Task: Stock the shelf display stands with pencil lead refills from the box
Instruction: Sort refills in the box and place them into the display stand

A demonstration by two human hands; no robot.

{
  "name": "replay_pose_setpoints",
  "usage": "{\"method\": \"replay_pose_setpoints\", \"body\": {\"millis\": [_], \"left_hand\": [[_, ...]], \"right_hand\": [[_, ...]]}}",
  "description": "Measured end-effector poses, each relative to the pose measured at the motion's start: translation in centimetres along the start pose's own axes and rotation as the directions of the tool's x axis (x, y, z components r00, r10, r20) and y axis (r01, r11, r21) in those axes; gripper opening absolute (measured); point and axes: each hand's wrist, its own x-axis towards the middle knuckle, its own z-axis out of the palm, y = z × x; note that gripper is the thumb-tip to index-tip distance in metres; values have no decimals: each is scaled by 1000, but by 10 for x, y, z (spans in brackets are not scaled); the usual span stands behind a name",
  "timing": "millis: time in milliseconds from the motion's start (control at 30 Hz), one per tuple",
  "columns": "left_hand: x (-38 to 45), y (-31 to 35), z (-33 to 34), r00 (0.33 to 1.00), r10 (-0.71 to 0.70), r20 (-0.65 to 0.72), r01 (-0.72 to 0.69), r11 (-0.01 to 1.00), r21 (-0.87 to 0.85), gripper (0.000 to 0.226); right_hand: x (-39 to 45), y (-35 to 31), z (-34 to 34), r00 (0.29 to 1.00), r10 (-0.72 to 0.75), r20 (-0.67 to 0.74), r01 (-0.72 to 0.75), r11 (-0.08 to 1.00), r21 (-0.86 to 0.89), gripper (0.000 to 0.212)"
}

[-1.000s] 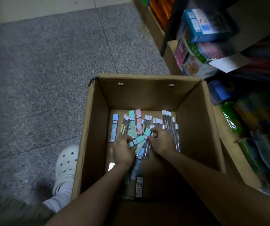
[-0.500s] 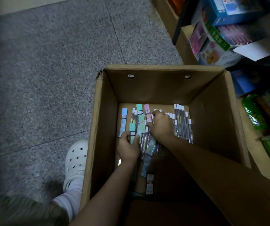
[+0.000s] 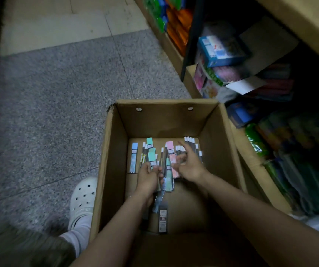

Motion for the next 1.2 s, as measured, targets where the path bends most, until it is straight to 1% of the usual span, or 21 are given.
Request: {"method": "replay_pose_setpoints", "body": {"millis": [33,100,167,200,267,300,367,433,533,633,700,767,867,967,1033,1100,1133,1200], "left_hand": [[-8,11,4,999,28,39,-28,1000,3,15],[-25,37,12,980,135,146,-140,990,19,38],[-45,65,23,928,261,264,-285,957,58,55],[-56,78,29,902,299,312,-337,939,72,60],[-78,103,41,849,344,401,-405,911,76,62],[-88,113,48,824,340,453,-415,907,75,61],[-107,131,63,774,285,565,-402,911,90,57],[-129,146,82,719,252,648,-413,905,106,57],[-163,164,112,621,293,727,-468,882,44,57],[-193,173,134,538,318,780,-503,864,-6,55],[-210,176,144,480,314,820,-512,859,-29,54],[-226,177,156,440,301,846,-510,859,-40,54],[-245,177,173,360,286,888,-506,860,-72,54],[-254,175,184,268,306,913,-597,797,-92,57],[-258,175,189,255,322,912,-648,757,-86,59],[-260,176,194,261,319,911,-638,766,-85,52],[-261,177,196,274,317,908,-613,785,-89,47],[-260,182,201,329,316,890,-550,830,-91,43]], "right_hand": [[-10,-8,-9,999,-40,7,40,999,-14,85],[-32,-30,-32,993,-112,-42,111,994,-15,86],[-55,-57,-60,979,-178,-99,172,983,-68,87],[-69,-70,-74,971,-209,-115,197,975,-105,88],[-99,-94,-100,954,-269,-134,247,956,-160,89],[-113,-103,-112,944,-295,-149,267,946,-182,88],[-142,-118,-136,918,-349,-186,304,924,-234,87],[-172,-130,-158,887,-392,-244,310,897,-315,90],[-218,-142,-182,832,-465,-303,360,868,-343,90],[-257,-147,-199,753,-546,-367,404,824,-398,83],[-277,-147,-210,717,-544,-437,380,829,-410,80],[-291,-145,-220,676,-520,-522,360,851,-382,80],[-307,-142,-231,587,-496,-640,327,868,-373,79],[-317,-140,-240,501,-465,-730,293,885,-363,79],[-320,-139,-244,453,-478,-753,299,877,-376,75],[-323,-141,-248,433,-491,-756,268,871,-412,65],[-325,-143,-252,424,-493,-760,249,870,-425,58],[-329,-146,-262,393,-477,-786,232,879,-417,47]]}}
